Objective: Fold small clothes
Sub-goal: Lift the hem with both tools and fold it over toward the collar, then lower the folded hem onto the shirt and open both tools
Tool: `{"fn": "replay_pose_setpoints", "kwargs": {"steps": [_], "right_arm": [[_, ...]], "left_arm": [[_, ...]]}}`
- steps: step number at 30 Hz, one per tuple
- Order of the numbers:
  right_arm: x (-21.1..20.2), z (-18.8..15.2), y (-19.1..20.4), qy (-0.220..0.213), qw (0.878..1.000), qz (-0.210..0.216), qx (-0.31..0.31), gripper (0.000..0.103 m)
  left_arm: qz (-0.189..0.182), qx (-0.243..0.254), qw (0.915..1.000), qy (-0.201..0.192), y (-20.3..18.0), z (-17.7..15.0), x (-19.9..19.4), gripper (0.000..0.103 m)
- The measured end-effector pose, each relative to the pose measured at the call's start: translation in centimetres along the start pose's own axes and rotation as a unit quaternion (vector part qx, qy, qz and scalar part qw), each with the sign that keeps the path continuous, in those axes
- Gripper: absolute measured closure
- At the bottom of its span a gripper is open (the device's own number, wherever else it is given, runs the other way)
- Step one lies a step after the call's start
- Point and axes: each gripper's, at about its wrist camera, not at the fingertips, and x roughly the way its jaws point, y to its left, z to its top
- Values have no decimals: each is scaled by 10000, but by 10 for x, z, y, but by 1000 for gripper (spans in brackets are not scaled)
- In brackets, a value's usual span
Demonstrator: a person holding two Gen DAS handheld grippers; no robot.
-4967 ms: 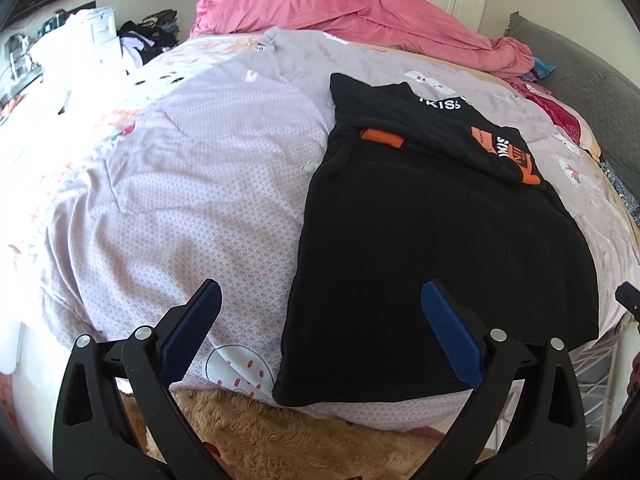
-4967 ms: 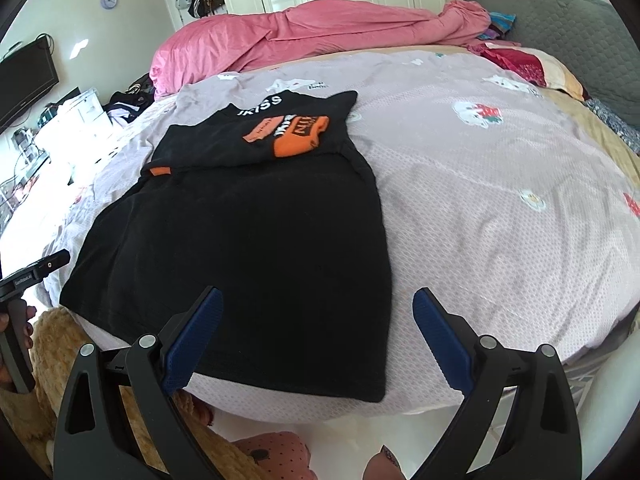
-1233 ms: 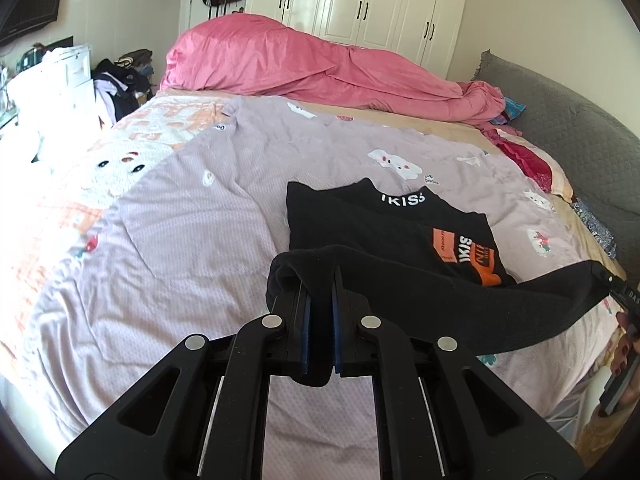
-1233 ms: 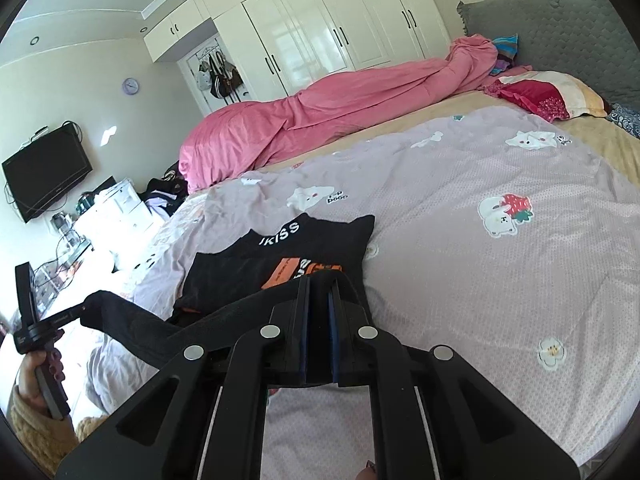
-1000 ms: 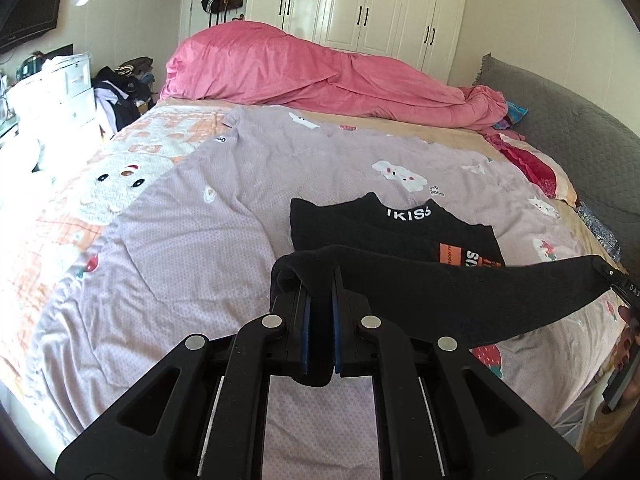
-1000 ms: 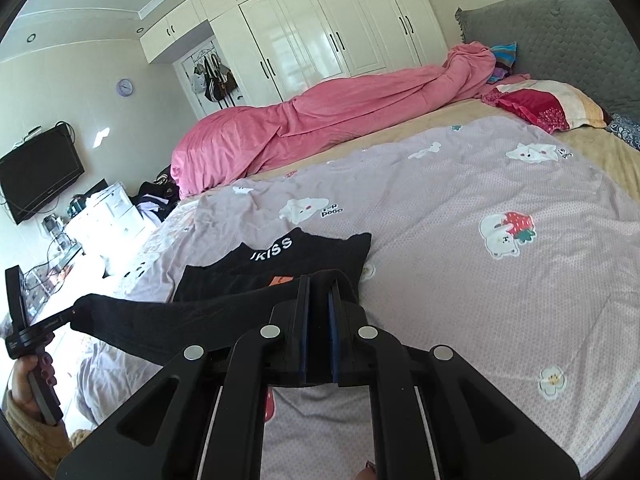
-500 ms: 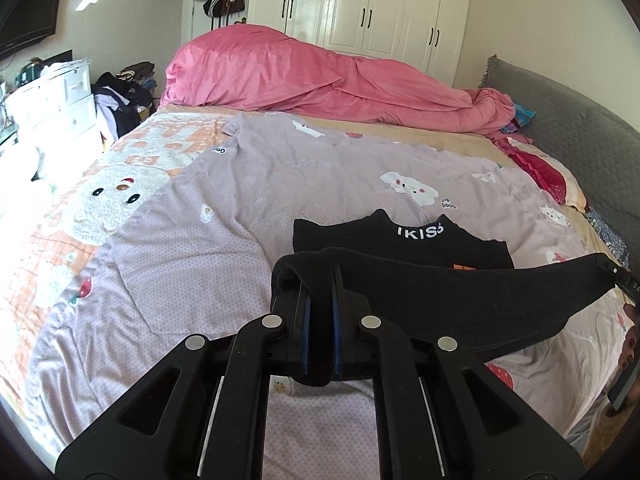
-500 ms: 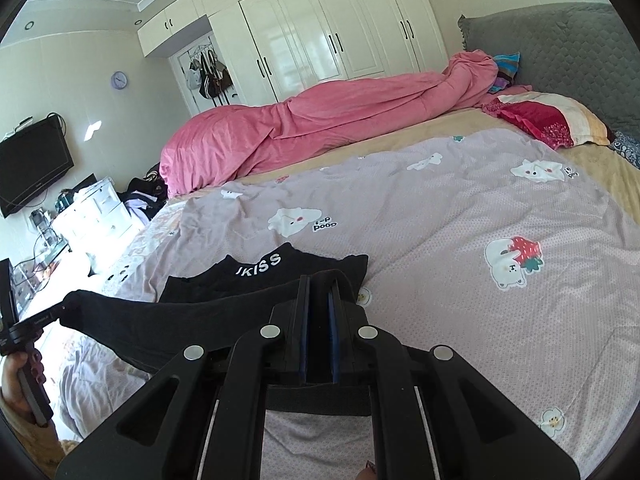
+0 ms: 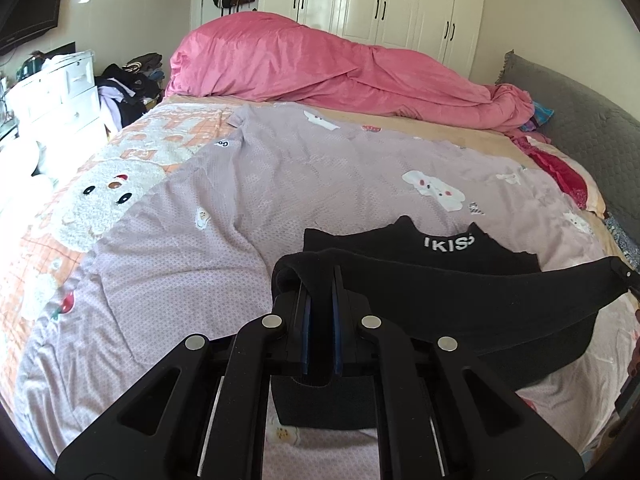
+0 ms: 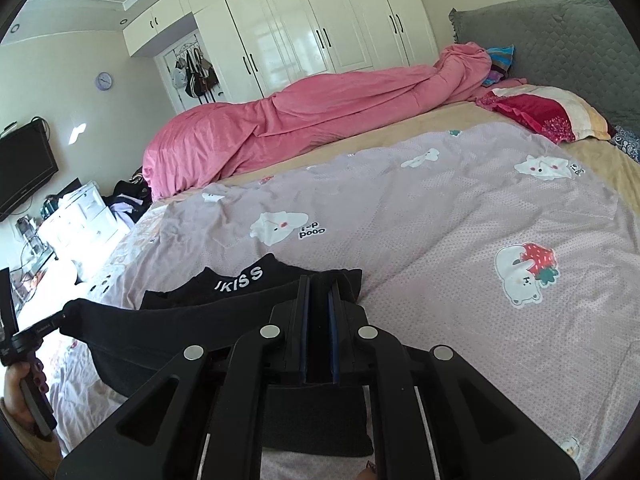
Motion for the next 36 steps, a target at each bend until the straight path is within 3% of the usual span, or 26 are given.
{"fn": "replay_pose_setpoints", "kwargs": {"steps": [13, 19, 22, 26, 29, 36], "right_arm": [[65, -13, -7, 616, 9975, -301, -197, 95], [82, -26, -11, 839, 9949, -504, -240, 95], [83, -28, -11, 843, 9947, -533, -251, 89], [79, -28, -12, 822, 9945, -593, -268, 71], [73, -27, -15, 778, 9949, -605, -202, 62], [41, -25, -10, 461, 9973, -529, -215, 45]], "left_arm": [[214, -85, 9994, 259, 5, -10, 51, 100], [416, 196, 9987, 210, -8, -13, 60, 99], [438, 204, 9987, 179, -8, -14, 59, 97], [420, 270, 9986, 162, -10, -14, 57, 95], [428, 374, 9983, 90, -13, -16, 49, 78], [407, 520, 9977, -144, -21, -14, 24, 64]]}}
